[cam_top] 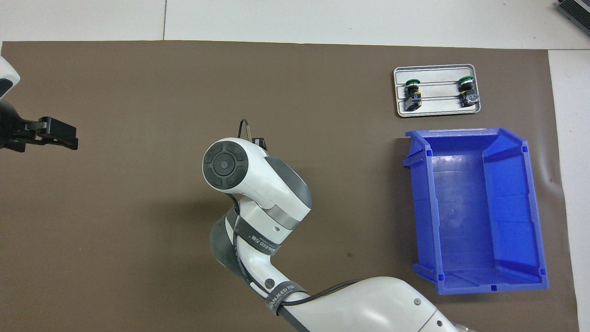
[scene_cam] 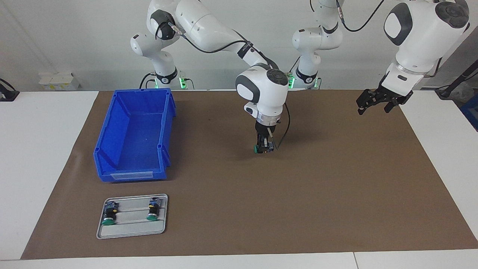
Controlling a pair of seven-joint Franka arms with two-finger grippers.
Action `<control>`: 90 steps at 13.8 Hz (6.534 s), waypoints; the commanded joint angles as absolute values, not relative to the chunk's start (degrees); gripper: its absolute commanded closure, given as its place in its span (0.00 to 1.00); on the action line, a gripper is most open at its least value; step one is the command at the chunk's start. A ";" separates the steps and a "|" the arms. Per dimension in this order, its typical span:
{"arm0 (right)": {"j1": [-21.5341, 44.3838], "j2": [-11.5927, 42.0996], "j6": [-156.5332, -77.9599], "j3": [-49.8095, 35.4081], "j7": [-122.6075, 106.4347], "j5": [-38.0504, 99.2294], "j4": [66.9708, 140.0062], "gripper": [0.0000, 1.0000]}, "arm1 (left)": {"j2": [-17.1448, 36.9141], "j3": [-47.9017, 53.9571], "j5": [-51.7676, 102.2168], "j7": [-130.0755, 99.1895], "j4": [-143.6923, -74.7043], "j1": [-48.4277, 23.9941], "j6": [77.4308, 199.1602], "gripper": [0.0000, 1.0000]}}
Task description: Place and press button with both arms
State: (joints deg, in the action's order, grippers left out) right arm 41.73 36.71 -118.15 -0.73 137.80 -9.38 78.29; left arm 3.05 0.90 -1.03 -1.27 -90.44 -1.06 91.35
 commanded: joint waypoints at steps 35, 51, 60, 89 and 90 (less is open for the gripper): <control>5.11 2.11 -106.62 -1.05 37.67 -1.23 98.88 0.01 | 14.67 1.67 -0.51 37.71 -109.87 -30.23 129.64 0.00; 0.62 -0.09 -93.78 -0.26 6.25 1.15 93.78 0.01 | 19.60 1.85 -3.52 41.39 -110.91 -32.96 137.01 0.00; 0.35 -0.17 -90.27 0.09 4.66 -0.62 92.63 0.00 | 19.16 1.85 -3.52 44.21 -116.18 -33.05 141.85 0.00; 1.14 -0.62 -90.79 -0.35 5.80 -0.53 93.25 0.00 | 19.07 1.58 -2.55 35.51 -112.85 -29.27 148.09 0.91; 1.14 -0.62 -90.79 -0.26 5.80 -0.53 93.25 0.00 | 19.07 1.76 -1.94 35.51 -112.59 -28.31 148.18 0.91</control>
State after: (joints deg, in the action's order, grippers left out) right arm 1.33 0.46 -90.62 -0.20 6.25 -0.69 92.36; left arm 19.79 1.37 -2.51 36.31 -112.50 -29.67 147.70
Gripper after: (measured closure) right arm 0.000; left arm 0.665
